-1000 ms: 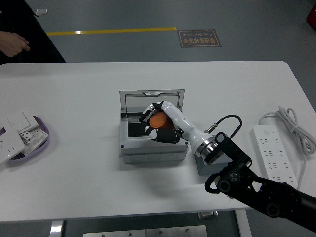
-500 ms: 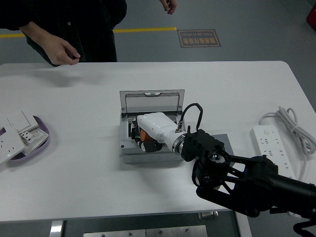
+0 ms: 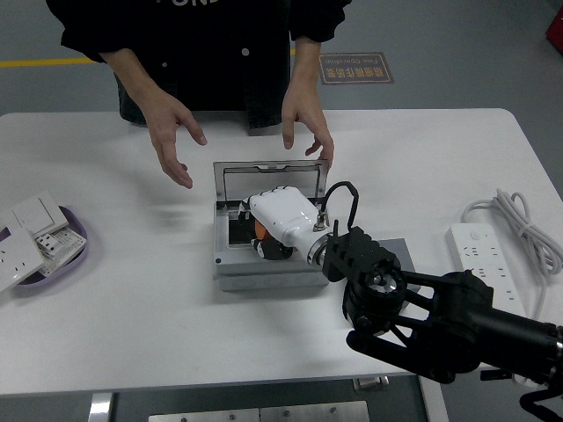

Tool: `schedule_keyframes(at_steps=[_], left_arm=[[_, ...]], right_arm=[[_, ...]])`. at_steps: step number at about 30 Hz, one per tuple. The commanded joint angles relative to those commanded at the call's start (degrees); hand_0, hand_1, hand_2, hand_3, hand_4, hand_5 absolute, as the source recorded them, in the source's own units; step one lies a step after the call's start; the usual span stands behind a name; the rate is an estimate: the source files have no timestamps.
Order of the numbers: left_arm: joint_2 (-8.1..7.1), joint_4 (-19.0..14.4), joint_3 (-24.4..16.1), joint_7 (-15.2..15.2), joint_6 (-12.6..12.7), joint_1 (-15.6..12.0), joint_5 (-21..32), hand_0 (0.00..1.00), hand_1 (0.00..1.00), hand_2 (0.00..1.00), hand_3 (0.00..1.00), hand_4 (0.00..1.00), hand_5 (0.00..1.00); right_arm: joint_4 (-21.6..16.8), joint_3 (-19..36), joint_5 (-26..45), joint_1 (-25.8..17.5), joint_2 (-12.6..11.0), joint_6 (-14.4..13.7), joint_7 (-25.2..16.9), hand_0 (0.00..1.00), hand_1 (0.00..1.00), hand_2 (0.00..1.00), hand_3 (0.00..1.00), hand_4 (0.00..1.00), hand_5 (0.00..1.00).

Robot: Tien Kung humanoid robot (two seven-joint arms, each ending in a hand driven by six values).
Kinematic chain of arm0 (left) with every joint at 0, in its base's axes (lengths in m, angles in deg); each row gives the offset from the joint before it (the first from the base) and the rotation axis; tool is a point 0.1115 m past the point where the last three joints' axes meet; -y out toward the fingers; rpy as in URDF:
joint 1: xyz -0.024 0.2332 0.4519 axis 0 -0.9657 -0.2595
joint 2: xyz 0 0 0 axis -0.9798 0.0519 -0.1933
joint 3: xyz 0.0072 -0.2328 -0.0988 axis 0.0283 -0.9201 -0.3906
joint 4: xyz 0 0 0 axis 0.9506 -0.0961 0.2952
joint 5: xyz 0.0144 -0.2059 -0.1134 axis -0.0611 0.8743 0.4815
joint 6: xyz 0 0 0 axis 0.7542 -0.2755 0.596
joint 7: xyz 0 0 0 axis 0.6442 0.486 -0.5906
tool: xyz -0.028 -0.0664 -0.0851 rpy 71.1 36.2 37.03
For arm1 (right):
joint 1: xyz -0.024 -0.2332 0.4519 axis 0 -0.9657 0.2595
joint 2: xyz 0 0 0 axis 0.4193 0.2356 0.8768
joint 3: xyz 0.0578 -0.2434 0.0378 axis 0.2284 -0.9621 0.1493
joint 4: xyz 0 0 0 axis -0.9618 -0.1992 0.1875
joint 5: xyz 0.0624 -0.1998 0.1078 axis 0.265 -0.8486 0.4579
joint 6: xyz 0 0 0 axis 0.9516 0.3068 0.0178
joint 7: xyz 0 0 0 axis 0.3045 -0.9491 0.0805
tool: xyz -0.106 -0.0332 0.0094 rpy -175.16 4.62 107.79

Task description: Pick up the cylinder from the cube,place it in the box,flap close box

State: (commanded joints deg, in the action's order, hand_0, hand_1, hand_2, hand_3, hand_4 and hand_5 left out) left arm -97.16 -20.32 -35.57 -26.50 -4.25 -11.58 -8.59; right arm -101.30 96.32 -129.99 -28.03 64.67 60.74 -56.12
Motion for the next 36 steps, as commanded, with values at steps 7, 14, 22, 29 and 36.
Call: schedule_keyframes(at_steps=[7,14,22,29,36], left_arm=[[0.04,-0.04,0.01,0.05,-0.01,-0.04,-0.05,0.595,0.628,0.618,0.636,0.698,0.216],[0.12,-0.14,-0.04,0.08,-0.03,-0.04,-0.25,0.595,0.628,0.617,0.636,0.698,0.215],[0.23,-0.31,-0.34,0.10,-0.03,-0.01,-0.67,0.595,0.628,0.617,0.637,0.697,0.217],[0.33,-0.33,-0.23,0.16,-0.02,0.03,-0.68,0.595,0.628,0.616,0.636,0.696,0.217],[0.18,-0.31,0.19,0.19,-0.02,0.15,-0.47,0.595,0.628,0.616,0.638,0.695,0.215]], right_arm=[[0.21,-0.06,-0.43,0.03,-0.16,0.92,0.42,0.744,0.658,0.649,0.664,0.489,0.283],[0.33,0.20,0.18,-0.18,-0.18,0.31,-0.17,0.748,0.662,0.659,0.662,0.700,0.392],[-2.86,2.27,5.78,-1.56,-1.42,-2.42,-2.67,0.772,0.668,0.670,0.752,0.909,0.453],[-10.86,6.84,12.61,-2.32,-4.50,-5.53,-5.81,0.775,0.669,0.667,0.753,0.912,0.445],[-9.21,8.87,15.66,1.59,-5.76,-8.12,-7.60,0.759,0.647,0.657,0.720,0.931,0.483]])
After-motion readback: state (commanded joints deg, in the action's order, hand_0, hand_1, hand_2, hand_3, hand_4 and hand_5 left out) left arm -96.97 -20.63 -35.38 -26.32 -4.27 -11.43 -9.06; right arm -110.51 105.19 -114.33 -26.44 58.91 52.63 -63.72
